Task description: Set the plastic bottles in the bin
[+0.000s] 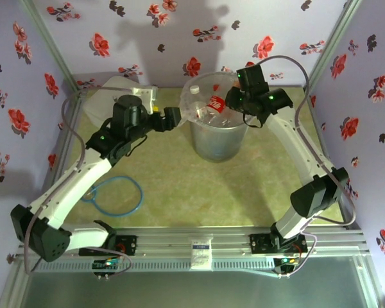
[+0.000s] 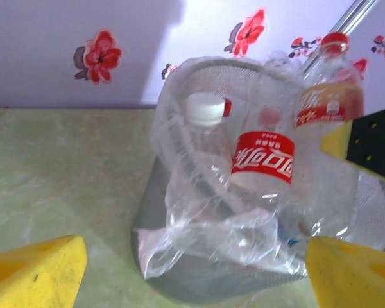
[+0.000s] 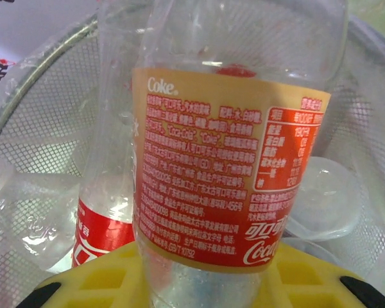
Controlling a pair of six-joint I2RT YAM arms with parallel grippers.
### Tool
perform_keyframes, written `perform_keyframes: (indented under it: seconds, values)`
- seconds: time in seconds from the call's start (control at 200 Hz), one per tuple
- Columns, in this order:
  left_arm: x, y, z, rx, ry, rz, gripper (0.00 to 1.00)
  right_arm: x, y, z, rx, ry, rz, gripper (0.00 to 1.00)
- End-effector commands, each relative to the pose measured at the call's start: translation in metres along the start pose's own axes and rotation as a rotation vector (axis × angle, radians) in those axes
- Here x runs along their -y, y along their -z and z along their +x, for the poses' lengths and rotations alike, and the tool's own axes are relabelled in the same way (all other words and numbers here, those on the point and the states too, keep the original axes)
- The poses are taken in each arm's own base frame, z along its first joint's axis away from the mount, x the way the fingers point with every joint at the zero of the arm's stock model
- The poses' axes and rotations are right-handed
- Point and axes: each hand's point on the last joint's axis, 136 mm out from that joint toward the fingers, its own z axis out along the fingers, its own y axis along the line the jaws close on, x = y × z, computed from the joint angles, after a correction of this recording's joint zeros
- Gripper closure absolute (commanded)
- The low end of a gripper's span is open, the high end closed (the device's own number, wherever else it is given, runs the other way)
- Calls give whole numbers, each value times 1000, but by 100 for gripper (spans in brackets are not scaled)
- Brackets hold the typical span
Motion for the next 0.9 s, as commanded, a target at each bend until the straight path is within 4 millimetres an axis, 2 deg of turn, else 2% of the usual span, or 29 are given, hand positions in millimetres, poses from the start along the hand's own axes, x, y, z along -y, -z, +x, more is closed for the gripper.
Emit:
perform_keyframes:
  seconds: [0.0, 0.195, 0.3, 0.435, 0.635, 0.69, 0.73, 0.895]
  values:
    - [9, -9, -20, 41, -8, 35, 12, -4, -12, 21, -104, 31, -28, 68]
    - [5, -31, -24, 34, -26, 6, 11, -4, -33, 56, -214, -72, -67, 67]
    - [-6, -40, -23, 28, -20, -42, 11, -21, -39, 71, -262, -94, -139, 67]
    - [-13, -41, -24, 30, -18, -74, 11, -38, -39, 82, -303, -88, -188, 67]
    - [-33, -32, -23, 43, 2, -135, 10, -65, -36, 116, -403, -66, -260, 66]
    - [-38, -28, -24, 50, 6, -149, 10, -66, -33, 116, -403, -49, -260, 61]
    - [-40, -26, -25, 54, 6, -155, 10, -63, -29, 112, -388, -28, -244, 53]
    - [-47, -16, -30, 77, 12, -169, 10, -63, 4, 75, -262, 99, -207, 20]
